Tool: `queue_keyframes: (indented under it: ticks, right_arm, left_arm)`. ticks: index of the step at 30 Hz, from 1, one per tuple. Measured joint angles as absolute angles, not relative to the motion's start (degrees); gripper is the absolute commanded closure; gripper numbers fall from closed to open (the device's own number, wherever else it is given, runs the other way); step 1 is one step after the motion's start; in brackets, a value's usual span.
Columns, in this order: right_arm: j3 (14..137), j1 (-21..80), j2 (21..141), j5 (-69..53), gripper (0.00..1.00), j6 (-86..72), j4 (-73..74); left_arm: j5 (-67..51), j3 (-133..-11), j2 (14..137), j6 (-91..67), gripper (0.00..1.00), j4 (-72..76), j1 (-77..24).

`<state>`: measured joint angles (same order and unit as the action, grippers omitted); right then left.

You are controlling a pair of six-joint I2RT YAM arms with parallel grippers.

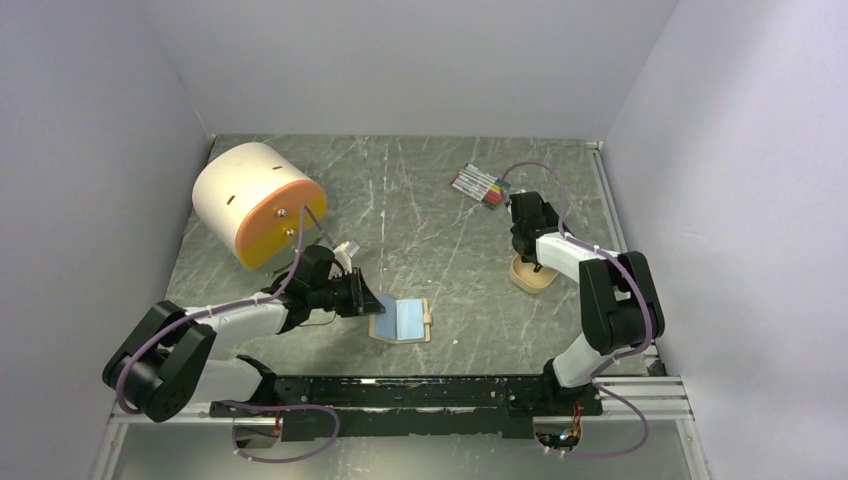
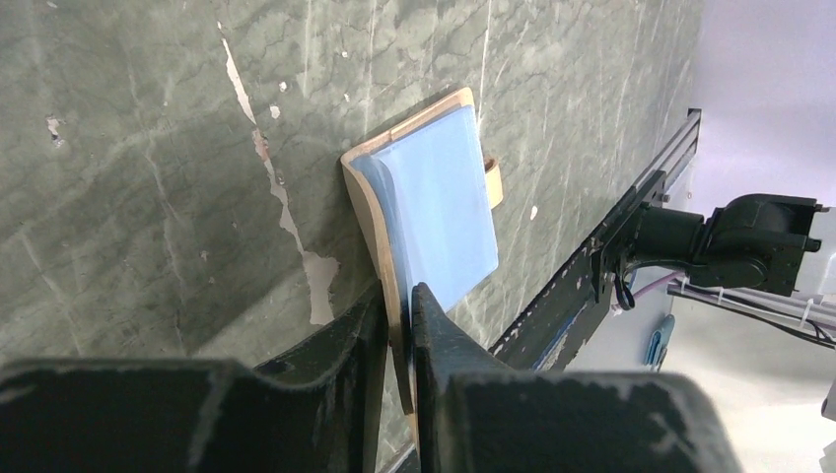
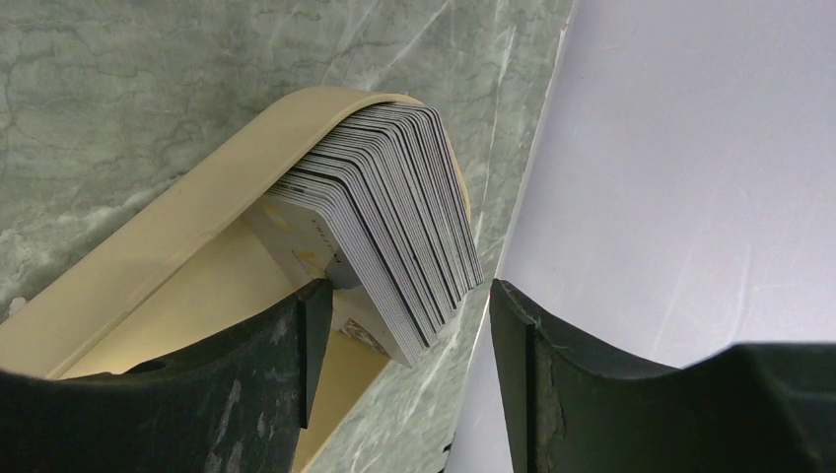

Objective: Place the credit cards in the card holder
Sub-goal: Pick up the credit card from the storage box.

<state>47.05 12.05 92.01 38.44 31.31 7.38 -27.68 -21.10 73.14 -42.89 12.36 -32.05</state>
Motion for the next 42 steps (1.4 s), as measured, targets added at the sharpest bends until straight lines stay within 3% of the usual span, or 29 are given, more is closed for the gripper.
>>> queue_keyframes:
  ticks: [7,16,33,38,42]
  right_arm:
    - [47.0,12.1,92.8,38.5,0.37,32.0,6.7]
    - [47.0,12.0,93.9,39.3,0.42,32.2,5.8]
    - [47.1,11.4,93.7,38.9,0.63,32.3,5.7]
    - [47.1,11.4,93.4,38.5,0.74,32.2,6.0]
    - [47.2,11.4,93.2,38.3,0.76,32.1,6.5]
  left_arm:
    - [-27.7,-21.1,73.3,-42.9,0.73,12.3,-32.1]
    - [-27.2,-21.0,72.4,-42.8,0.75,11.6,-32.1]
    - [-27.0,-19.3,69.2,-42.9,0.76,11.0,-32.1]
    - [-26.8,-19.3,68.5,-42.9,0.76,10.9,-32.1]
    - [-26.7,-19.3,68.4,-42.9,0.77,10.6,-32.1]
